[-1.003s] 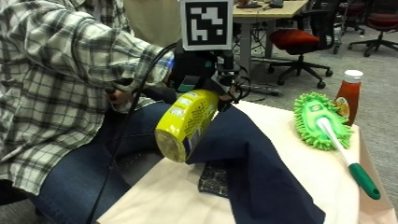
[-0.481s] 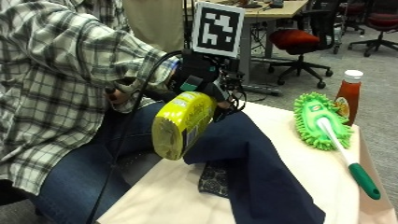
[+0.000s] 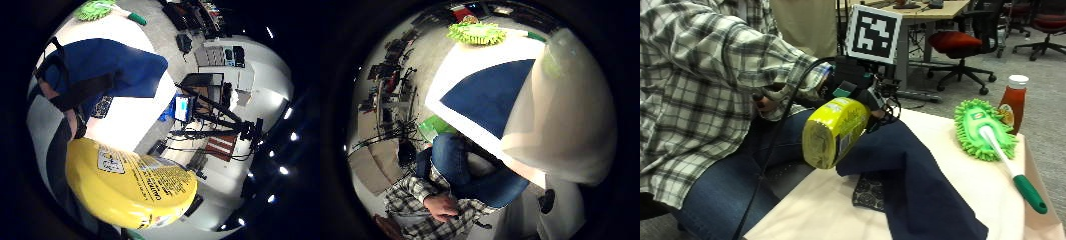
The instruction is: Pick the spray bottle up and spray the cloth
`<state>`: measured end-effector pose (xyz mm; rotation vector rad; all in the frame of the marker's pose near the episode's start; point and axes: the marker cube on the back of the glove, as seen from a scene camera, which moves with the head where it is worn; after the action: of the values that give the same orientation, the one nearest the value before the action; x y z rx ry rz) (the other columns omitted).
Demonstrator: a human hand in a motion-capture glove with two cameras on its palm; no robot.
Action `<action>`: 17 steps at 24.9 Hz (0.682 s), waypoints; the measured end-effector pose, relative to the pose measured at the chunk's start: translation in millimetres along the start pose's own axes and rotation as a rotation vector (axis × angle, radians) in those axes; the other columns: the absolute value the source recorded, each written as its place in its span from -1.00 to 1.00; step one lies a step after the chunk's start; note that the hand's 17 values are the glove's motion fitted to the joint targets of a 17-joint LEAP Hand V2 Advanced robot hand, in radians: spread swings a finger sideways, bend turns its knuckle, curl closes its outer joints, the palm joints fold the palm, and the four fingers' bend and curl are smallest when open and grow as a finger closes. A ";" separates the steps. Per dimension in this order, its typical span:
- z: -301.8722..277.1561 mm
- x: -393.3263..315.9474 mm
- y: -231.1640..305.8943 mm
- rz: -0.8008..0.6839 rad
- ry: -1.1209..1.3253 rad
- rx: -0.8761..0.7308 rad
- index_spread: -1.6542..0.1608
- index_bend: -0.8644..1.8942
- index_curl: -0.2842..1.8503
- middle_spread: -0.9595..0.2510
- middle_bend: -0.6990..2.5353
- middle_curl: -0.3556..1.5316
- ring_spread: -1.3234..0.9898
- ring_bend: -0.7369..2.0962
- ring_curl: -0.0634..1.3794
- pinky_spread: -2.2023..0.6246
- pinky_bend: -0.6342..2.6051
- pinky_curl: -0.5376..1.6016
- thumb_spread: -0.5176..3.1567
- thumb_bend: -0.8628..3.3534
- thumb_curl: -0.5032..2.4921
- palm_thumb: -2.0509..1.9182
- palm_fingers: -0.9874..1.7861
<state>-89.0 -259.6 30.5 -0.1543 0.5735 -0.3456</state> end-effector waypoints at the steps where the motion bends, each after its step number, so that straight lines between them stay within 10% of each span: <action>1: 0.0 -0.1 0.2 0.001 0.005 0.000 0.50 -0.25 -0.20 0.30 -0.26 -0.05 -0.04 -0.08 -0.23 0.48 -0.37 -0.11 -0.64 -0.60 -0.13 0.60 0.60; 17: -16.2 5.3 7.6 0.030 -0.187 0.138 0.50 -0.25 -0.20 0.30 -0.26 -0.05 -0.04 -0.08 -0.23 0.48 -0.36 -0.11 -0.64 -0.60 -0.13 0.59 0.59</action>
<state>-91.7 -255.2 12.5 -0.0442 0.3653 -0.3363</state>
